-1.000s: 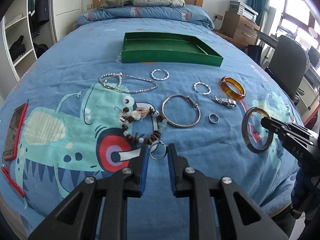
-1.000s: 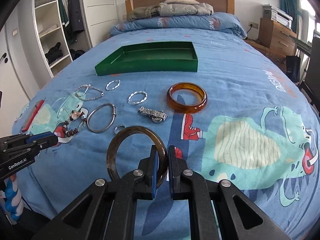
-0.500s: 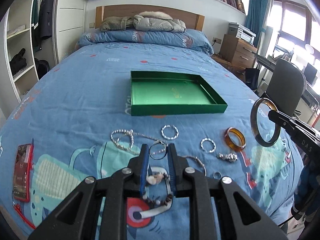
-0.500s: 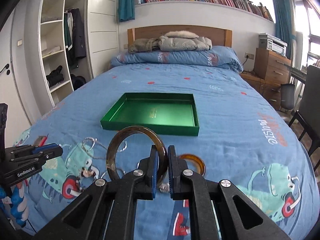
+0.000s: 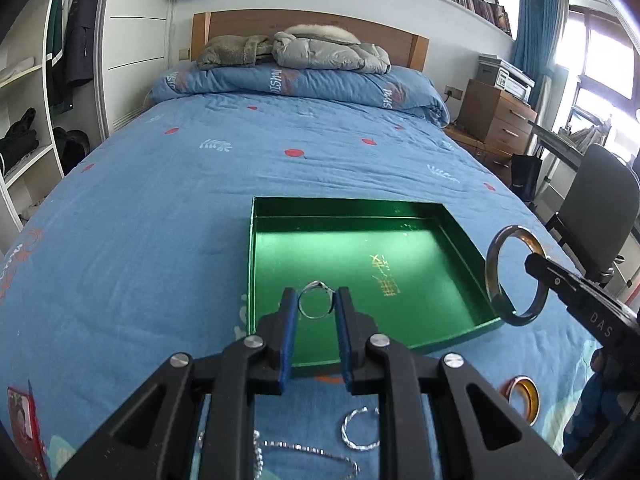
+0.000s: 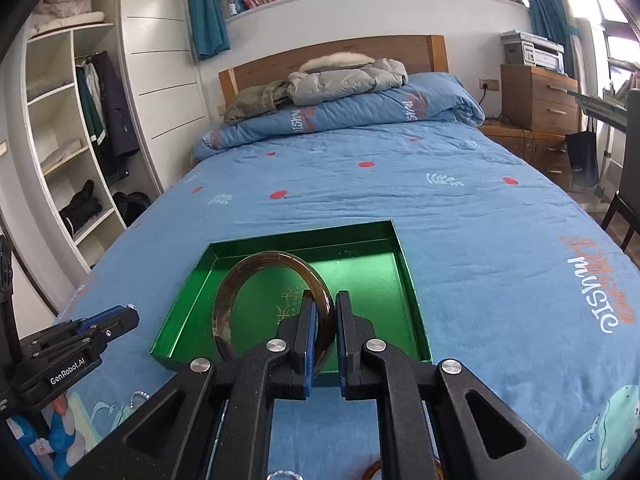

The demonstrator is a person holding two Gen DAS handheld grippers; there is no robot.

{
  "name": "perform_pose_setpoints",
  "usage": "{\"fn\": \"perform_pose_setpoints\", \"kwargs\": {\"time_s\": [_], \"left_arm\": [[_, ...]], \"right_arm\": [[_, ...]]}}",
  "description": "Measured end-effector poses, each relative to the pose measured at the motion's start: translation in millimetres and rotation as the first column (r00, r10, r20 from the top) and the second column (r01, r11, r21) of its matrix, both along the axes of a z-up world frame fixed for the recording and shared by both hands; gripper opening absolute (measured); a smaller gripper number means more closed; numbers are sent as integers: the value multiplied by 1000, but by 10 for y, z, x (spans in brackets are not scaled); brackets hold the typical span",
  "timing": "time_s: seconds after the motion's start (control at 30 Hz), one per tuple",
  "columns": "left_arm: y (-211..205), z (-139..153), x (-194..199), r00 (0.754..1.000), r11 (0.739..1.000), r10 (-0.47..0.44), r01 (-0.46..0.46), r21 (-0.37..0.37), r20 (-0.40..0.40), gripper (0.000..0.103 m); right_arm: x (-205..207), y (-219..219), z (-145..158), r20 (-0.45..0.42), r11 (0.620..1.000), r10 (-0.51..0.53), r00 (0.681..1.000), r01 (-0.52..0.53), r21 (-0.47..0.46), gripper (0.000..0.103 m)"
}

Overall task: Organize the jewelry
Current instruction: 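Carry the bangle and ring into the green tray and open both grippers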

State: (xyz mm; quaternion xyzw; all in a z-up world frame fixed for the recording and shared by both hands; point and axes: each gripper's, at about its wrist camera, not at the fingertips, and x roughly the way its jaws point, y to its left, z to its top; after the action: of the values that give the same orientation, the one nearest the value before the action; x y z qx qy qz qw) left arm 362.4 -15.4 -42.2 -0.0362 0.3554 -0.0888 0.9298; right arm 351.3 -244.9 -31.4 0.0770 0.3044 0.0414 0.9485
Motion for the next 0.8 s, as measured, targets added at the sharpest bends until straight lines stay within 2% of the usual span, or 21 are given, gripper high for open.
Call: {"fn": "perform_pose_setpoints", "kwargs": {"time_s": [0.2,0.47,0.6,0.8], "left_arm": [[-94,-318,444,998,1000,9,-9,0,-57,18],[-289,-705,721,991,999,-1,7,49,-130,18],[-307,-815,754,987,998,6,4,63,-161,18],[-306,-820,755,984,997,16,-4,72,-176,19]], "right_arm": [[427,-20,-375,-68,1000,-26,997,25,-13,9],[716,-50,-802,-180,998,-52,982,44,-46,9],[769,-39,-913,-223,997,-53,973,40,-60,9],[828,5,-942,-272,994,-54,961,25,-107,9]]}}
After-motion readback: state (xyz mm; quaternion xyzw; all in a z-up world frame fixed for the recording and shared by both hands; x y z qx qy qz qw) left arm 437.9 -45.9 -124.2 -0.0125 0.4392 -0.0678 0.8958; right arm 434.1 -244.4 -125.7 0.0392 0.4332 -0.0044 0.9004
